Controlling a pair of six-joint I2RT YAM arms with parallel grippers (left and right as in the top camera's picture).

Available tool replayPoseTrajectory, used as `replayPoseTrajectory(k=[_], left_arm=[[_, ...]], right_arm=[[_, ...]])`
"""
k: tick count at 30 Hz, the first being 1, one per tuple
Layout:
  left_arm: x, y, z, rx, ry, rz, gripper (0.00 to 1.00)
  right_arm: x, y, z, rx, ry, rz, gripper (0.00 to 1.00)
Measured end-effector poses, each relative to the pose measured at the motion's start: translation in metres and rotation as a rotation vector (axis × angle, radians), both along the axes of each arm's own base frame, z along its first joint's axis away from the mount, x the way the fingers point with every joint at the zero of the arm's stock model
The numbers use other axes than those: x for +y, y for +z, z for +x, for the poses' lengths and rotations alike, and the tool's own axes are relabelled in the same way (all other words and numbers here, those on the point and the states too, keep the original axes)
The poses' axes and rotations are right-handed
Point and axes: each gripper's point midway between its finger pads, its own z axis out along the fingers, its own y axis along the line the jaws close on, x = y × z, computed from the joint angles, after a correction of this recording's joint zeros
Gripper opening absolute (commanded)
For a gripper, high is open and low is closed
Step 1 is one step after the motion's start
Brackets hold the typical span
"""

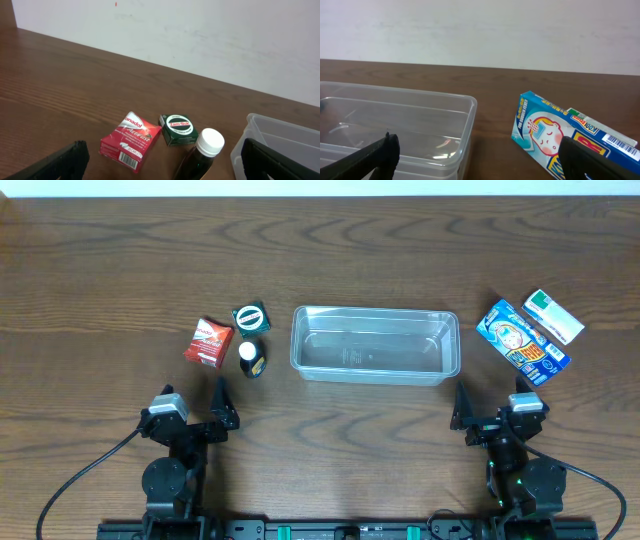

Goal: Pack container

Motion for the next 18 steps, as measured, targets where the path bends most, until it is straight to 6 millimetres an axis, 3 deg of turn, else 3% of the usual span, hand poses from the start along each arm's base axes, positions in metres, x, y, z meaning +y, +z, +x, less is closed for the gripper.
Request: replayPoseTrajectory(k=[18], left_arm=[[0.0000,0.0000,0.0000,0.000,0.000,0.000,0.98]], right_arm=[[-0.0012,0.0000,0.0001,0.000,-0.007,-0.001,0.99]])
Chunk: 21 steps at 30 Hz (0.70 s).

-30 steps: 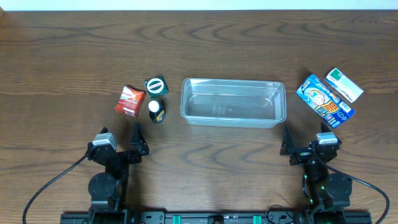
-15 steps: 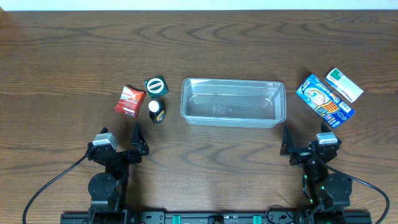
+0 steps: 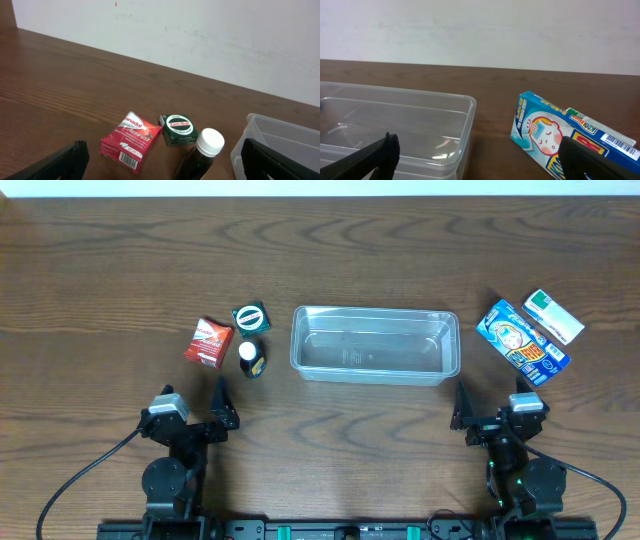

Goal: Pack container

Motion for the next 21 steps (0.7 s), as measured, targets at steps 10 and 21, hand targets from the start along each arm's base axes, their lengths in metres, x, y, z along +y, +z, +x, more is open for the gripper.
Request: replayPoseTrajectory(k=[10,21], left_arm=[[0.0000,0.0000,0.0000,0.000,0.000,0.000,0.98],[0.0000,0.0000,0.0000,0.000,0.000,0.000,0.98]], right_arm=[[-0.0020,0.0000,0.0002,0.000,-0.012,-0.001,0.99],[-0.0021,0.0000,0.0002,0.000,-0.012,-0.001,0.99]])
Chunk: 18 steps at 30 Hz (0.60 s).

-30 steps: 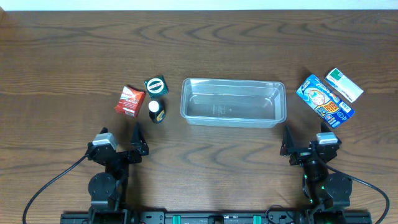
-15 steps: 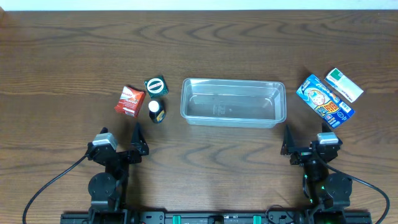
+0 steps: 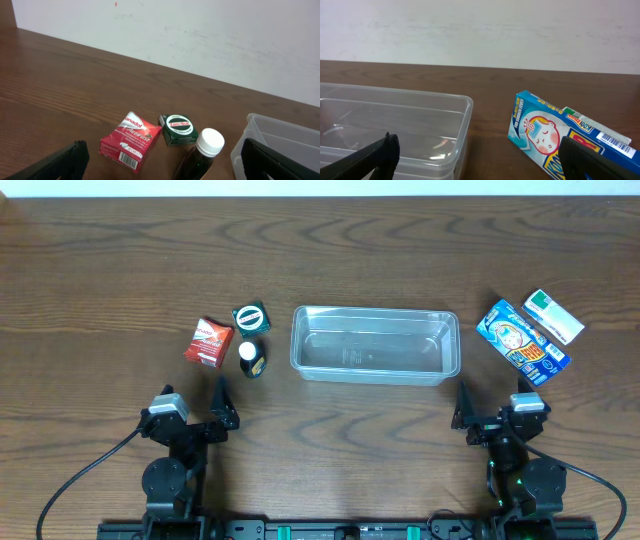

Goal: Pack container

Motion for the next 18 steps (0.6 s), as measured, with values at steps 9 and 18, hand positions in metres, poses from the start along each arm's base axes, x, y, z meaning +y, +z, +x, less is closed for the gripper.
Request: replayPoseTrajectory(k=[9,18], left_arm=[[0.000,0.000,0.000,0.000,0.000,0.000,0.98],[0.000,0.000,0.000,0.000,0.000,0.000,0.98]], right_arm=[[0.001,-0.001,0.000,0.007,0.005,0.001,0.99],[-0.002,0.050,0.009,0.148,-0.008,-0.004,0.99]])
